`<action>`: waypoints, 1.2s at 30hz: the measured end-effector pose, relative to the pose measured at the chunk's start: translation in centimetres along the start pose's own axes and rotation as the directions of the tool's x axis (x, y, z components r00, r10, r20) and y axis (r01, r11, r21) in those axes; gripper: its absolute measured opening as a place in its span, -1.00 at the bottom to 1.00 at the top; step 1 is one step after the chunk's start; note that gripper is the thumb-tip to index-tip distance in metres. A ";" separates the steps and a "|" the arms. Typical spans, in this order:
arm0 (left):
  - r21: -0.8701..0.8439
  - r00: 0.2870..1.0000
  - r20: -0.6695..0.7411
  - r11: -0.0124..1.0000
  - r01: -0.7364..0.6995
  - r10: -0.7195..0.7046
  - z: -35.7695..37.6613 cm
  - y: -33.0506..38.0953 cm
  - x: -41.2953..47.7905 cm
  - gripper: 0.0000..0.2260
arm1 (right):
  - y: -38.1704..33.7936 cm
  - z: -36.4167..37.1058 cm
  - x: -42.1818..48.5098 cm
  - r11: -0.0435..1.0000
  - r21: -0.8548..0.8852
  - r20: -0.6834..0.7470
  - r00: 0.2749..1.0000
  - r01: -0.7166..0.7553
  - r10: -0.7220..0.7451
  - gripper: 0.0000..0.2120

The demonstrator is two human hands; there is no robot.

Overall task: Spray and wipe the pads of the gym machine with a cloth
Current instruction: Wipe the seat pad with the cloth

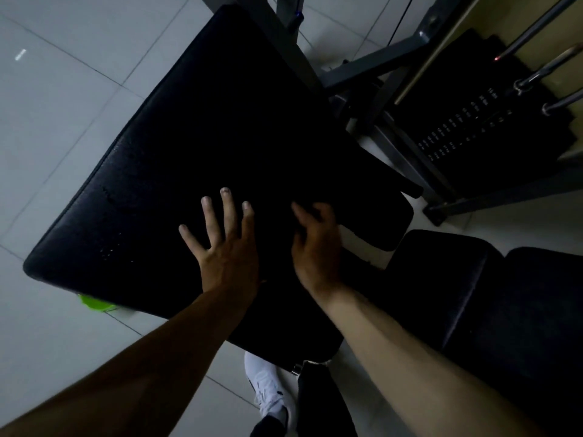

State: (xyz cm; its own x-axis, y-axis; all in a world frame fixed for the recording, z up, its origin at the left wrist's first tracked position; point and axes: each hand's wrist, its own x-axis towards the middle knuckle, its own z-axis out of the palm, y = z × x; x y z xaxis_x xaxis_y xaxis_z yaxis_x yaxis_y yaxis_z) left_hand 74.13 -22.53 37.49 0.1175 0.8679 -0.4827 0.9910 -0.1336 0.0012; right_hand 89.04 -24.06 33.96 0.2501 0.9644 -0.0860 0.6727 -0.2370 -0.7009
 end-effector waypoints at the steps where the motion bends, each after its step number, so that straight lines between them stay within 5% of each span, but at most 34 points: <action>1: 0.000 1.000 -0.001 1.000 0.007 -0.007 -0.1 0.0 0.0 0.28 | -0.4 0.2 -0.8 0.993 -0.021 0.070 0.991 0.115 -0.113 -0.52; 5: 0.019 0.999 0.012 0.999 0.030 -0.030 -0.1 0.1 0.0 0.30 | 1.5 -2.1 2.0 0.883 -0.088 0.282 0.862 0.461 -0.422 -0.61; 10: 0.017 1.000 -0.012 1.000 0.002 -0.002 0.2 -0.4 -0.1 0.31 | 4.1 -4.4 9.4 0.991 -0.042 0.029 0.992 0.127 -0.126 -0.61; 13: 0.024 1.000 -0.024 1.000 0.013 -0.012 0.1 -0.4 -0.4 0.28 | 1.2 -2.2 7.4 0.997 -0.001 -0.017 0.997 0.079 -0.079 -0.59; 19: -0.043 0.982 -0.185 0.999 0.022 -0.030 1.1 -1.4 -1.6 0.04 | -1.5 1.3 -3.1 0.926 0.025 0.248 0.894 0.378 -0.372 -0.61; 23: -0.143 0.942 -0.285 0.980 0.141 -0.177 1.3 -4.9 -4.3 -0.02 | -0.9 1.2 -0.8 0.792 -0.100 0.274 0.782 0.602 -0.559 -0.65; 27: -0.192 0.919 -0.197 0.932 0.307 -0.342 -0.8 -9.7 -5.3 0.29 | -2.7 0.5 7.1 0.902 -0.084 0.092 0.904 0.424 -0.417 -0.63; 30: -0.232 0.897 -0.103 0.888 0.398 -0.429 -2.2 -11.8 -4.8 0.32 | -5.8 2.3 7.8 0.968 -0.061 -0.023 0.970 0.242 -0.244 -0.64; 33: -0.238 0.887 -0.052 0.868 0.436 -0.459 -2.4 -11.7 -4.1 0.31 | -7.6 4.7 1.7 0.902 -0.110 0.073 0.908 0.418 -0.412 -0.51; 36: -0.230 0.867 -0.006 0.845 0.483 -0.498 -2.8 -11.0 -3.7 0.32 | -7.5 4.7 -1.1 0.780 -0.098 0.272 0.770 0.618 -0.577 -0.53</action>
State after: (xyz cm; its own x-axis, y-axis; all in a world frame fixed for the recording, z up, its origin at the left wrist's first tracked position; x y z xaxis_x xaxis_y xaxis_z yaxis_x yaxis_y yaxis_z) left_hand 63.00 -22.95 41.71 -0.3910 0.8223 -0.4135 0.9086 0.4166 -0.0308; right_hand 80.44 -22.79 35.95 -0.3844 0.9116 0.1456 0.7473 0.3999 -0.5307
